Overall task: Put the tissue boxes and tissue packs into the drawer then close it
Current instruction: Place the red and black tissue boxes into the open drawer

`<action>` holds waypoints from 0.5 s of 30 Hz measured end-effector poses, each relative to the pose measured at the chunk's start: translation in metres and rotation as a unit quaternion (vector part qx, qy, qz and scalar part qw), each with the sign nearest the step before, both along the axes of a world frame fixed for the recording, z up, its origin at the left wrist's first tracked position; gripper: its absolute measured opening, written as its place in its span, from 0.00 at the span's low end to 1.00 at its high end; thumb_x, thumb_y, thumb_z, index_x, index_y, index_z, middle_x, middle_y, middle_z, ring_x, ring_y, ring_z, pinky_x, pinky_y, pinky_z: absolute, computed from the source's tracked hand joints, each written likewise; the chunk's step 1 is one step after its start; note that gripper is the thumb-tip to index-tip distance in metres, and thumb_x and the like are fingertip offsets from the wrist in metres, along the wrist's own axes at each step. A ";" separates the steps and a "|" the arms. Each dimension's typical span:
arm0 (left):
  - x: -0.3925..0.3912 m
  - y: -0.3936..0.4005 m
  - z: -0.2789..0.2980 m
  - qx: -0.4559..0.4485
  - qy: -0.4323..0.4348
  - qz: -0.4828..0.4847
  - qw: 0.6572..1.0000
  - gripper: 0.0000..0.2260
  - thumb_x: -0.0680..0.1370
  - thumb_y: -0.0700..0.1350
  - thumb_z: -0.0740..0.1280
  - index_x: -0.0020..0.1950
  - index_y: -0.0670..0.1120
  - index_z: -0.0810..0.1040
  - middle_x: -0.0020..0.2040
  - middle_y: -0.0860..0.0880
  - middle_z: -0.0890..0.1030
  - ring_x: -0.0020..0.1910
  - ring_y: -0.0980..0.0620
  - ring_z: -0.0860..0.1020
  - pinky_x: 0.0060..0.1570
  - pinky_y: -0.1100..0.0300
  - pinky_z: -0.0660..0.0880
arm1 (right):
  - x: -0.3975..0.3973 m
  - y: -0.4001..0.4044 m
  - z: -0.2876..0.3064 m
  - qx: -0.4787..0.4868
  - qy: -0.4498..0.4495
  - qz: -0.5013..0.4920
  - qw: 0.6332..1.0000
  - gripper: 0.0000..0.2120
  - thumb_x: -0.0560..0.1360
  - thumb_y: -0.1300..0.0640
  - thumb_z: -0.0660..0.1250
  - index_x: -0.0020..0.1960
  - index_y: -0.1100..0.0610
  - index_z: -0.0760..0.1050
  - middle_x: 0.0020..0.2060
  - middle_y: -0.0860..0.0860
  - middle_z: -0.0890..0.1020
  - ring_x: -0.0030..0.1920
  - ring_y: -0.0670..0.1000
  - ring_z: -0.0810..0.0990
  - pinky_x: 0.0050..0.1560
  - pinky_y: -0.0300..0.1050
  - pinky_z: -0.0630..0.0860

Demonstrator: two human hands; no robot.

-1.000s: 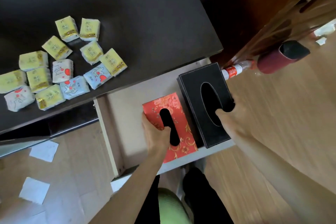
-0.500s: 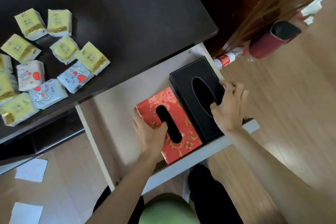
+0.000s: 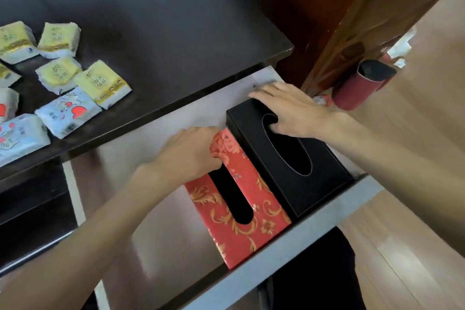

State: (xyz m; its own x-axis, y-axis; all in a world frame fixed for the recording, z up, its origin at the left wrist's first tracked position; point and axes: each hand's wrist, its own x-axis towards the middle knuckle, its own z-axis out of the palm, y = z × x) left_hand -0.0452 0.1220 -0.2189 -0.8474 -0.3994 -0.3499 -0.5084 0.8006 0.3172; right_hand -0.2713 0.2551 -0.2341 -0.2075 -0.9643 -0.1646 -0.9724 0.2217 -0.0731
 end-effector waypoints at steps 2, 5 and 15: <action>0.006 -0.004 -0.009 -0.001 0.035 -0.009 0.999 0.11 0.66 0.55 0.66 0.46 0.55 0.73 0.42 0.54 0.79 0.44 0.47 0.79 0.41 0.54 0.74 | -0.008 -0.001 -0.003 -0.020 0.024 0.020 0.999 0.39 0.71 0.59 0.74 0.80 0.57 0.64 0.72 0.55 0.74 0.71 0.58 0.70 0.71 0.51 0.67; 0.014 -0.001 -0.020 -0.008 0.112 -0.014 0.994 0.18 0.64 0.63 0.59 0.49 0.58 0.75 0.40 0.59 0.80 0.39 0.55 0.78 0.36 0.59 0.72 | -0.013 0.000 -0.006 -0.027 0.005 0.035 0.999 0.39 0.72 0.61 0.73 0.81 0.57 0.63 0.74 0.56 0.72 0.74 0.58 0.68 0.74 0.52 0.64; 0.010 0.014 -0.037 -0.101 0.158 -0.036 0.982 0.14 0.70 0.50 0.63 0.54 0.49 0.75 0.51 0.45 0.82 0.52 0.39 0.78 0.48 0.50 0.73 | -0.010 0.016 -0.007 -0.011 -0.093 -0.015 0.996 0.43 0.73 0.65 0.69 0.83 0.49 0.57 0.81 0.51 0.63 0.81 0.54 0.57 0.79 0.51 0.54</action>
